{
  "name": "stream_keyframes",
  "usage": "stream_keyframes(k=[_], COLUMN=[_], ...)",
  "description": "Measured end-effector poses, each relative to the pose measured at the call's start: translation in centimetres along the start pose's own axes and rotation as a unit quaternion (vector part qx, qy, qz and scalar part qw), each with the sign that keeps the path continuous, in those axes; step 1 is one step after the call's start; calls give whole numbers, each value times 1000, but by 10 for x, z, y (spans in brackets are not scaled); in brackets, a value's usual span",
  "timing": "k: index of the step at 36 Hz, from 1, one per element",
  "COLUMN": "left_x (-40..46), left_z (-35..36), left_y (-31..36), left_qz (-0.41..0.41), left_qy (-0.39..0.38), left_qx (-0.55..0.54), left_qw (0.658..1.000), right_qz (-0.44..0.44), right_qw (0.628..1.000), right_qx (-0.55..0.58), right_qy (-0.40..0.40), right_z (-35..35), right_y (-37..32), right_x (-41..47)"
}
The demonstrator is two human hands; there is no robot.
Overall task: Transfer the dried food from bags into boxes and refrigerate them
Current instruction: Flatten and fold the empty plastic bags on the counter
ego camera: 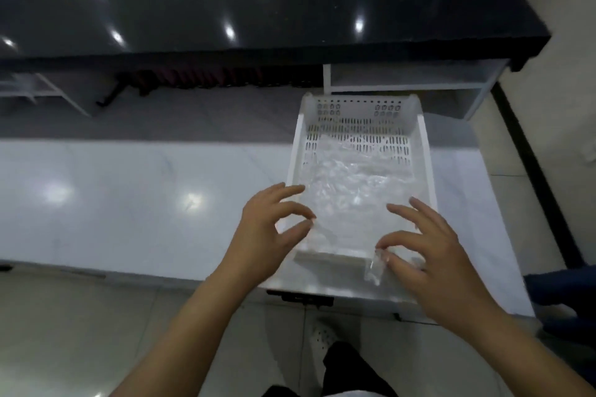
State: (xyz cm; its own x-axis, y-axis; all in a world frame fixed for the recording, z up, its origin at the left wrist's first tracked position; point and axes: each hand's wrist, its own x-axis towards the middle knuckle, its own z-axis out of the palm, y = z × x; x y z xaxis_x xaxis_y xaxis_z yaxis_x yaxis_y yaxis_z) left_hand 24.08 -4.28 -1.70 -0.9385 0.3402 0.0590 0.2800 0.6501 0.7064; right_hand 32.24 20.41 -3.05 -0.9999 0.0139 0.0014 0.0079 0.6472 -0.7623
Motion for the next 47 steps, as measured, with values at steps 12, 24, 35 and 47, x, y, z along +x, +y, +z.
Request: stream_keyframes(k=[12, 24, 35, 47], left_x=[72, 16, -15, -23], left_z=[-140, -232, -221, -257], left_y=[-7, -134, -318, -414], left_qz=[-12, -27, -226, -296], left_qy=[190, 237, 227, 253], left_qx=[-193, -159, -200, -183], left_qw=[963, 958, 926, 903], right_qz=[-142, -206, -155, -140], right_qw=[982, 969, 973, 976], right_qx=[128, 113, -80, -108], right_qy=[7, -77, -153, -130], right_z=[-11, 121, 256, 315], right_y=[-131, -196, -189, -224], right_x=[85, 129, 181, 203])
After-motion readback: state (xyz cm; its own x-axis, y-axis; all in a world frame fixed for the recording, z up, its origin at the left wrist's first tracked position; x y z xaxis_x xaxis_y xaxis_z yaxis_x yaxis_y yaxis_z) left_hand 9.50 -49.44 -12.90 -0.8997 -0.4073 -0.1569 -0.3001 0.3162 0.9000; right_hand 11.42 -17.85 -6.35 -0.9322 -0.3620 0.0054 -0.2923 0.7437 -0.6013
